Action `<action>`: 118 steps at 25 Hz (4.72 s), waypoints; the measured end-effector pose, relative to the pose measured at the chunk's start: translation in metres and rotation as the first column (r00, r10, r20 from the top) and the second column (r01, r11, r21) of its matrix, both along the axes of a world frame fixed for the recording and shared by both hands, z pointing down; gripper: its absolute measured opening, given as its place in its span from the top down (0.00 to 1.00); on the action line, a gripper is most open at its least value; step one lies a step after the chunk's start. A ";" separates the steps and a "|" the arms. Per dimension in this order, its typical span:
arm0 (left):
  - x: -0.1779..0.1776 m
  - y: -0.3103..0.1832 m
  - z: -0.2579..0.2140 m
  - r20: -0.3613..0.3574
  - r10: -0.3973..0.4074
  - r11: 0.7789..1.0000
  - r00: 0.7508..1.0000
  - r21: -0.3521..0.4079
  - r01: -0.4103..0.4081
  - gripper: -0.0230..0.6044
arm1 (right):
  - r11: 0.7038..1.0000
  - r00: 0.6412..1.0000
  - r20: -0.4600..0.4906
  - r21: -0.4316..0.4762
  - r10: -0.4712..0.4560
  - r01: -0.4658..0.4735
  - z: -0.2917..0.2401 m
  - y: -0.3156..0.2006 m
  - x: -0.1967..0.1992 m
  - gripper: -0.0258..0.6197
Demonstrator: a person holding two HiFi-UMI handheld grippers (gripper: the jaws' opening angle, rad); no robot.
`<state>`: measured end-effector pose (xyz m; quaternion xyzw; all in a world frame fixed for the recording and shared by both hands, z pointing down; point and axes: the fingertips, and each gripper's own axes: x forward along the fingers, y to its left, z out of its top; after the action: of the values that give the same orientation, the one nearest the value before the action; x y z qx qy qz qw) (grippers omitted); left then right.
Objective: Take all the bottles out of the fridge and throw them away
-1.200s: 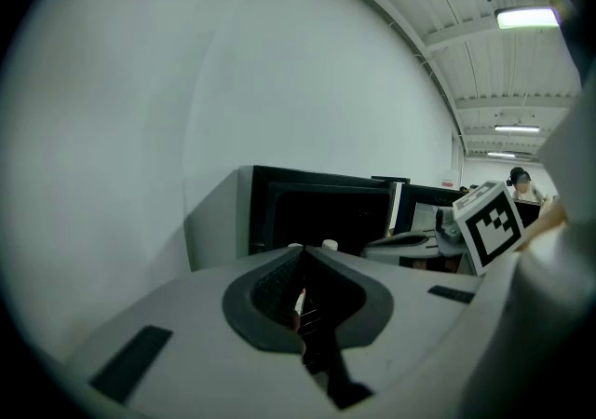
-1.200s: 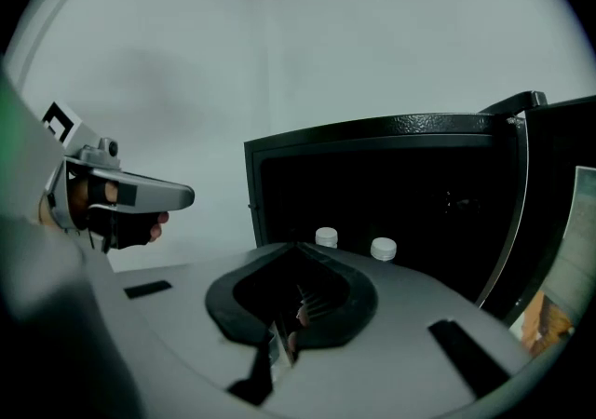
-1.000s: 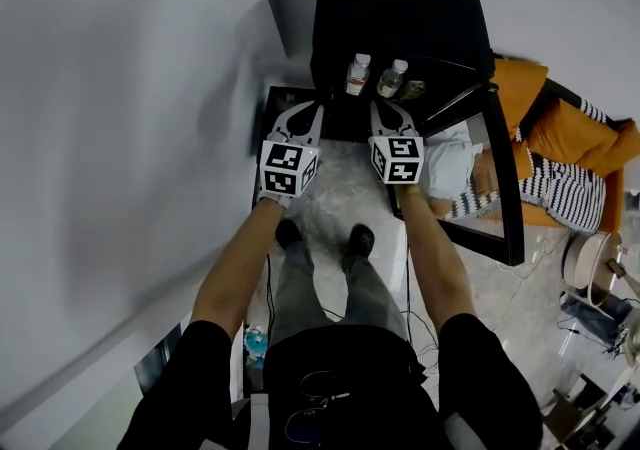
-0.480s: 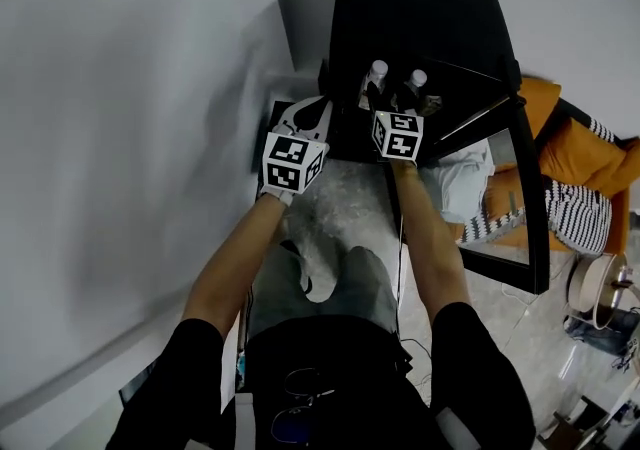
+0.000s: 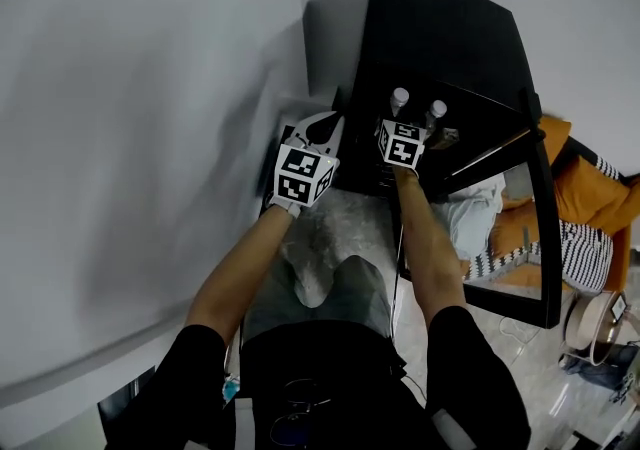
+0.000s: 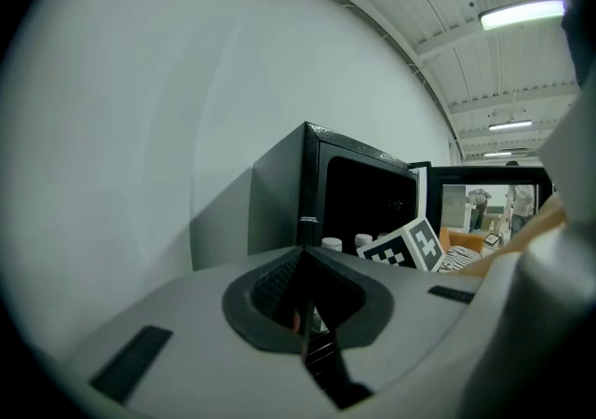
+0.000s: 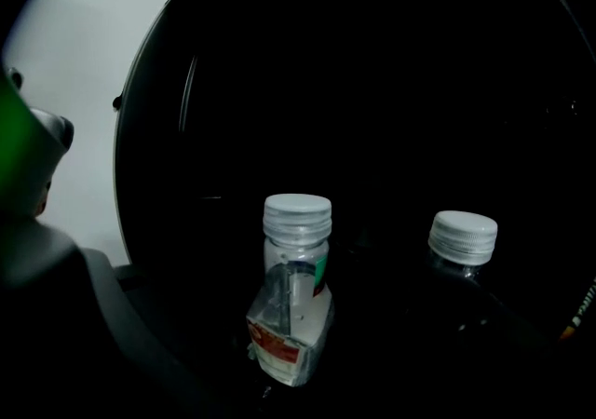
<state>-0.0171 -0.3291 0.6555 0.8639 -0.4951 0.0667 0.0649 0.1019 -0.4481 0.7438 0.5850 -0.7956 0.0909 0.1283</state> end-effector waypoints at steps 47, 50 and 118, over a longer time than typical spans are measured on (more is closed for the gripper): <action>0.062 0.123 -0.165 -0.041 -0.132 0.989 0.990 -0.079 0.128 0.97 | 0.981 0.979 0.058 0.011 -0.193 0.193 -0.239 0.213 0.076 0.64; 0.045 0.133 -0.169 -0.045 -0.189 0.980 0.981 -0.068 0.186 0.97 | 0.962 0.961 0.048 0.021 -0.274 0.273 -0.242 0.214 0.055 0.64; -0.230 0.094 -0.060 -0.086 -0.441 0.886 0.894 -0.202 0.417 0.97 | 0.740 0.744 0.036 -0.075 -0.668 0.668 -0.134 0.140 -0.278 0.64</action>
<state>-0.2475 -0.2355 0.5960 0.7259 -0.6607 0.0384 0.1871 -0.1760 -0.3083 0.6095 0.2553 -0.9482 0.0739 0.1741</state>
